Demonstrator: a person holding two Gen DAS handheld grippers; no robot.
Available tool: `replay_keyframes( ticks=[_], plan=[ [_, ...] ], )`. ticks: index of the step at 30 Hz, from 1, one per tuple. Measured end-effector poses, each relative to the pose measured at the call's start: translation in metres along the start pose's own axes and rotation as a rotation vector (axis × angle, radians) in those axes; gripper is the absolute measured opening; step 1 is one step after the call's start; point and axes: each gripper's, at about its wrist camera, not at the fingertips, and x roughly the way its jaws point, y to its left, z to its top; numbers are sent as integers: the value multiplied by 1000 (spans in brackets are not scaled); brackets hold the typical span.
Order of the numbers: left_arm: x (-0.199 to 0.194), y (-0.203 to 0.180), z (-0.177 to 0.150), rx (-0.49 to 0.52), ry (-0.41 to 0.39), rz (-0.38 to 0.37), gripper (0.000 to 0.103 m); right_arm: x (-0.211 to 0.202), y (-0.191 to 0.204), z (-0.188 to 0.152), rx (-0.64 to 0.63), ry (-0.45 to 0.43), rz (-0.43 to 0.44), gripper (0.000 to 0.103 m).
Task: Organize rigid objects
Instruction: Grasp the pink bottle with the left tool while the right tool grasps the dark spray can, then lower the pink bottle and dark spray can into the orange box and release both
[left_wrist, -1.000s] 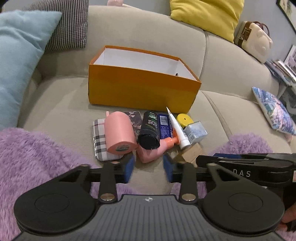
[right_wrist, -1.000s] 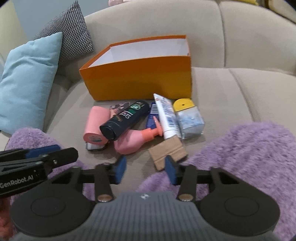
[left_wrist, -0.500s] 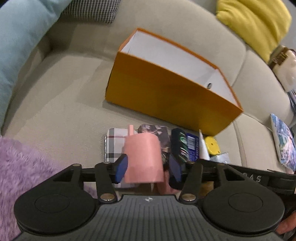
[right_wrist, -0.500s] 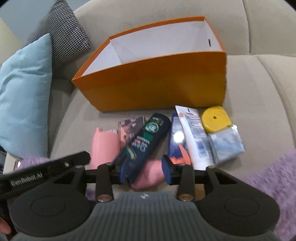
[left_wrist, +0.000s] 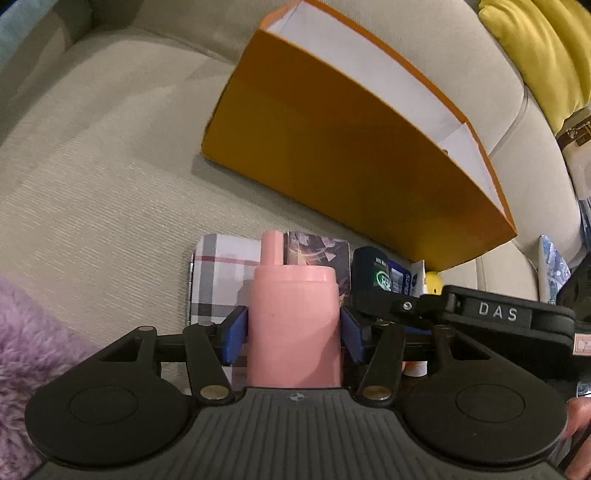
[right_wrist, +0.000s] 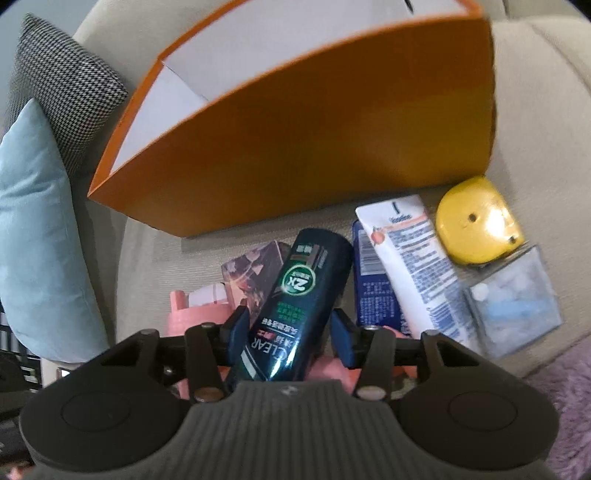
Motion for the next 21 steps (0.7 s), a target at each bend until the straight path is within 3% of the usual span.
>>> replay_keyframes(
  ticks=[10, 21],
  plan=[
    [-5, -7, -3, 50, -29, 33, 61, 3, 7, 1, -67, -18, -21, 43],
    [-45, -17, -3, 84, -118, 11, 61, -37, 16, -11, -126, -95, 39, 35]
  ],
)
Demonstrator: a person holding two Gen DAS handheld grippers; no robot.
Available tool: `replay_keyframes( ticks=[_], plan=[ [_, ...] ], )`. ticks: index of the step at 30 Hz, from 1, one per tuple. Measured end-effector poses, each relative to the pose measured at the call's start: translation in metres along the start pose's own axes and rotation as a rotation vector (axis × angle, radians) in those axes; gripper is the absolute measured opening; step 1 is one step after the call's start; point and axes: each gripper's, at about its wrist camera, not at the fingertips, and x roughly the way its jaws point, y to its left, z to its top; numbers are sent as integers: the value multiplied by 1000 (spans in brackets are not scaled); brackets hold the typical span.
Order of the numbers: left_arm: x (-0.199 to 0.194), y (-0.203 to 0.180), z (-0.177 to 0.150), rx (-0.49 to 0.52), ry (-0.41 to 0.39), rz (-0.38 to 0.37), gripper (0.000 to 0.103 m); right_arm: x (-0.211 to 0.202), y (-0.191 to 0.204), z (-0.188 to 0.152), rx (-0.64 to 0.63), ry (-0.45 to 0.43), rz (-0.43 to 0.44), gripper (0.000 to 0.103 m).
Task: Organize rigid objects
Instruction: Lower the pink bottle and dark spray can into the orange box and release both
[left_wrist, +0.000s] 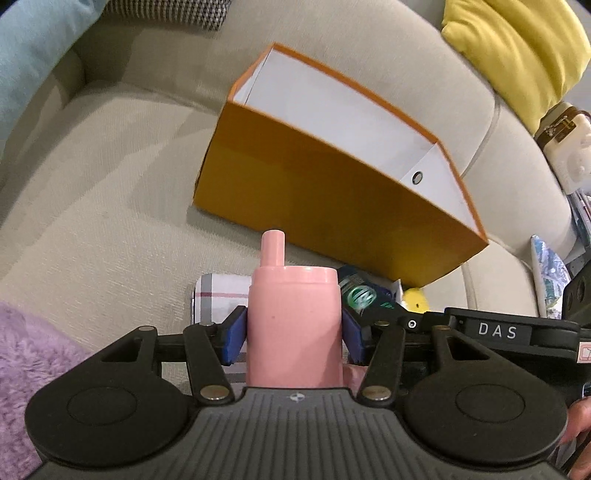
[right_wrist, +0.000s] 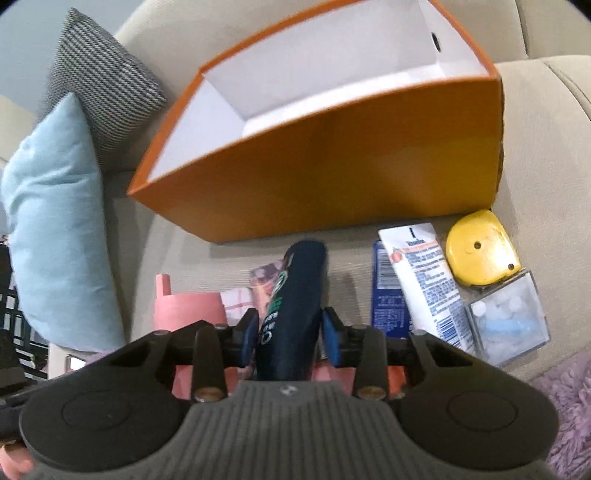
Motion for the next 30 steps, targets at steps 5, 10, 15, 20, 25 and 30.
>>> replay_keyframes(
  ticks=[5, 10, 15, 20, 25, 30],
  plan=[
    [-17, -7, -1, 20, -29, -7, 61, -15, 10, -4, -26, -30, 11, 34],
    [-36, -16, 11, 57, -68, -18, 61, -41, 25, 1, -74, -96, 26, 34],
    [-50, -40, 58, 150, -102, -15, 61, -68, 43, 32, -137, -182, 43, 34],
    [-31, -60, 129, 228, -57, 6, 61, -72, 48, 93, -147, -253, 13, 34],
    [44, -66, 187, 278, 72, 102, 61, -13, 37, 153, -93, -189, -33, 34],
    [116, -64, 203, 390, 170, 219, 61, 39, 22, 184, -78, -156, -71, 34]
  ],
)
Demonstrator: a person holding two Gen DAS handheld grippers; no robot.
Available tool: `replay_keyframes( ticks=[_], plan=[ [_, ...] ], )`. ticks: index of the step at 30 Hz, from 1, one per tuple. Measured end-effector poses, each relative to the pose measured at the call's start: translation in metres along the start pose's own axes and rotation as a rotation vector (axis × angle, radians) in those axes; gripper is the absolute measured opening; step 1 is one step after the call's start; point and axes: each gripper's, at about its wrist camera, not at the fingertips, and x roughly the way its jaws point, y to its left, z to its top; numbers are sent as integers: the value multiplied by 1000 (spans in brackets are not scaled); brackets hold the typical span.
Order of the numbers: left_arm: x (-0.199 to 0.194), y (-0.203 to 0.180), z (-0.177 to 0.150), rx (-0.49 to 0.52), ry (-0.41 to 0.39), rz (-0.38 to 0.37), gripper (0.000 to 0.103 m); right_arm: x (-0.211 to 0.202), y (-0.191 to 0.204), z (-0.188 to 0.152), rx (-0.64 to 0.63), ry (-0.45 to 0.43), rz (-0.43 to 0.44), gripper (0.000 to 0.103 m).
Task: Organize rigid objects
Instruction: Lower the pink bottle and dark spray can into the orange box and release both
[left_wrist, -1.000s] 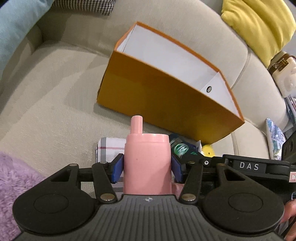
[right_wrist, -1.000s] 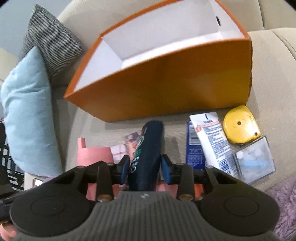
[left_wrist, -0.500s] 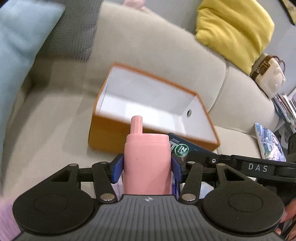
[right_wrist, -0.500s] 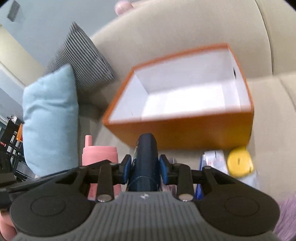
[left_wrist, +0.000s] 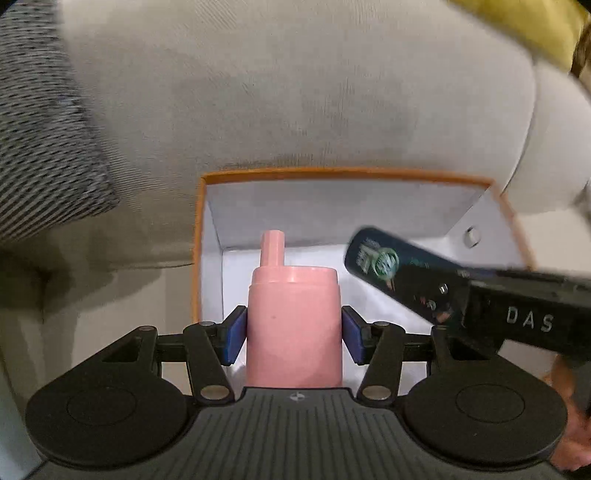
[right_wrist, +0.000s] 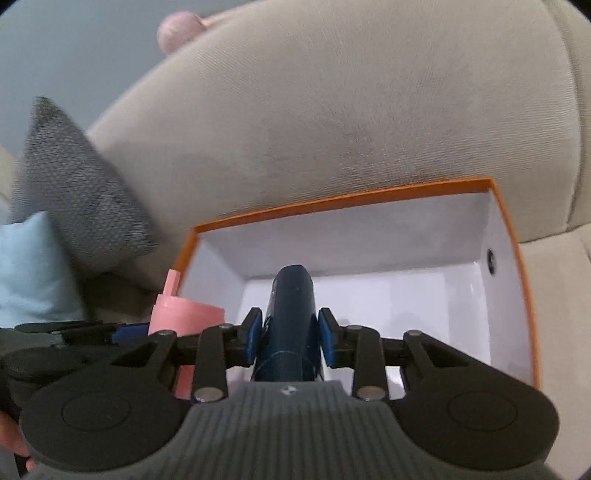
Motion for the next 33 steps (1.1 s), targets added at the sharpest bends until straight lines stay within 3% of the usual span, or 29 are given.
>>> replay_keyframes(
  ticks=[7, 13, 17, 21, 28, 33],
  plan=[
    [50, -29, 12, 208, 49, 115, 61, 57, -18, 10, 35, 104, -9, 34],
    [73, -50, 9, 381, 50, 250, 62, 75, -25, 11, 48, 221, 1, 34],
    [81, -58, 3, 445, 58, 292, 62, 84, -28, 9, 51, 276, -7, 34],
    [82, -61, -3, 449, 51, 274, 68, 95, -28, 9, 81, 310, 6, 35],
    [45, -42, -10, 382, 7, 161, 65, 87, -26, 11, 71, 322, 11, 36],
    [-15, -6, -21, 252, -144, 117, 64, 96, -18, 11, 92, 341, 20, 26]
  ],
)
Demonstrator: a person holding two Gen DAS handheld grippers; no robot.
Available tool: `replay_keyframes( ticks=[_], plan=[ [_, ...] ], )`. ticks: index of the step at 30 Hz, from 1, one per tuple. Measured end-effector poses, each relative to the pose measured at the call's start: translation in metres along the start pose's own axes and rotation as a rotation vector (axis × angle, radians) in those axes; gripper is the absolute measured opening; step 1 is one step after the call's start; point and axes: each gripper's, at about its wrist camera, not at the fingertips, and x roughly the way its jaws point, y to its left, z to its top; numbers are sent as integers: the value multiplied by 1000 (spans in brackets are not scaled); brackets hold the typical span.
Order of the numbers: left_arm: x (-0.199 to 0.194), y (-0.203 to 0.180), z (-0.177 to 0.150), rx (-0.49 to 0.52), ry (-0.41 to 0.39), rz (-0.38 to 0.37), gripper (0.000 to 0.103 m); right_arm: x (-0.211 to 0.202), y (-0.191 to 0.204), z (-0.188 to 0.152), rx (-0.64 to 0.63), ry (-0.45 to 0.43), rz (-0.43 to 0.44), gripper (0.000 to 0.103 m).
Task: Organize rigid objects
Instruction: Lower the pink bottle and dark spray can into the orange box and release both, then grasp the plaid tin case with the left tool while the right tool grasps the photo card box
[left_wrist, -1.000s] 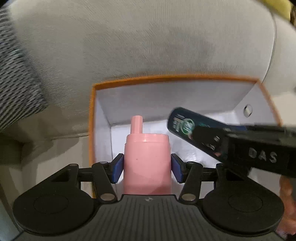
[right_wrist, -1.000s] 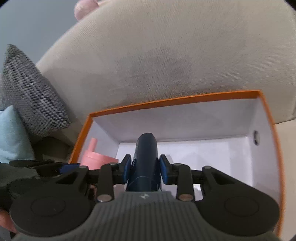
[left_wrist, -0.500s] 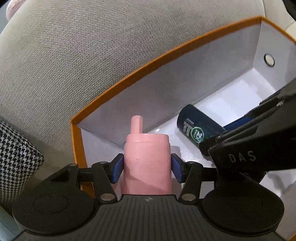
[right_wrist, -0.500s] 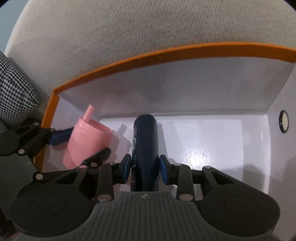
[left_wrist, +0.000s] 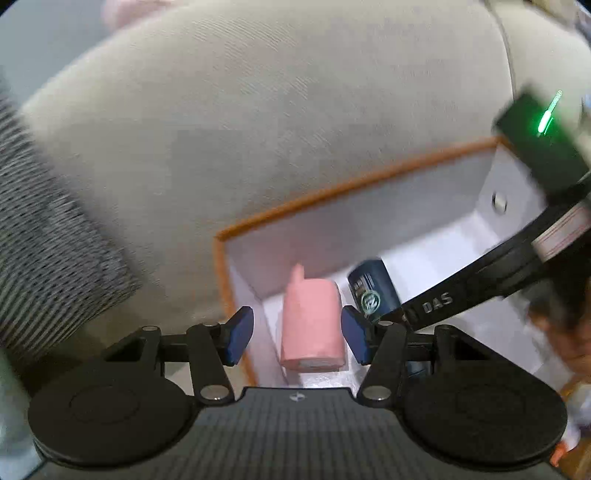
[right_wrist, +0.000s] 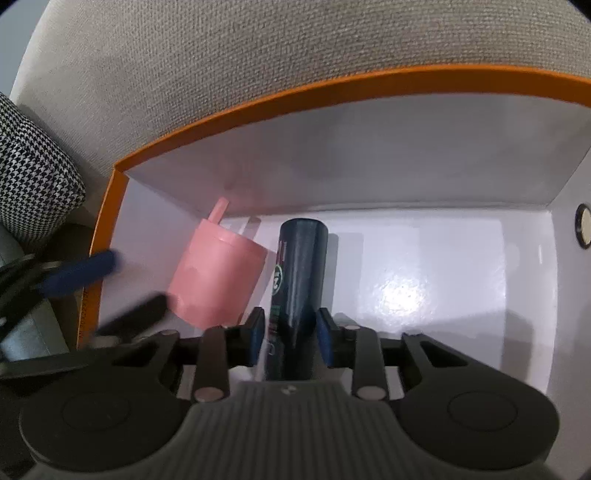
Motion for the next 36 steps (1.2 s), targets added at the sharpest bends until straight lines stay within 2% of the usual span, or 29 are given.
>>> replay_keyframes(
  ticks=[2, 4, 7, 9, 12, 15, 18, 21, 25, 28, 36],
  plan=[
    [-17, 15, -13, -78, -14, -13, 64, 3, 0, 0, 33, -6, 21, 25],
    [-27, 28, -28, -158, 4, -8, 62, 8, 5, 0, 41, -14, 22, 25],
    [-34, 28, -46, -259, 0, -63, 51, 12, 16, 1, 9, -31, 6, 25],
    [-35, 24, -58, -313, -5, -92, 38, 13, 27, 1, -25, -45, -6, 25],
    [-34, 29, -72, -365, -23, -121, 30, 16, 38, 1, -88, -57, -27, 25],
    [-35, 27, -74, -401, -45, -135, 29, 5, 35, -3, -154, -72, -43, 24],
    [-41, 33, -79, -435, -60, -150, 29, 1, 28, -3, -164, -71, -55, 24],
    [-42, 48, -70, -454, -74, -157, 29, -2, 31, -3, -209, -93, -102, 26],
    [-50, 52, -78, -488, -113, -166, 29, -3, 27, -3, -190, -86, -89, 25],
    [-57, 51, -83, -488, -121, -163, 29, 8, 45, 4, -185, -85, -98, 28],
    [-90, 43, -100, -517, -186, -139, 31, -41, 68, -27, -306, -139, -99, 29]
  ],
)
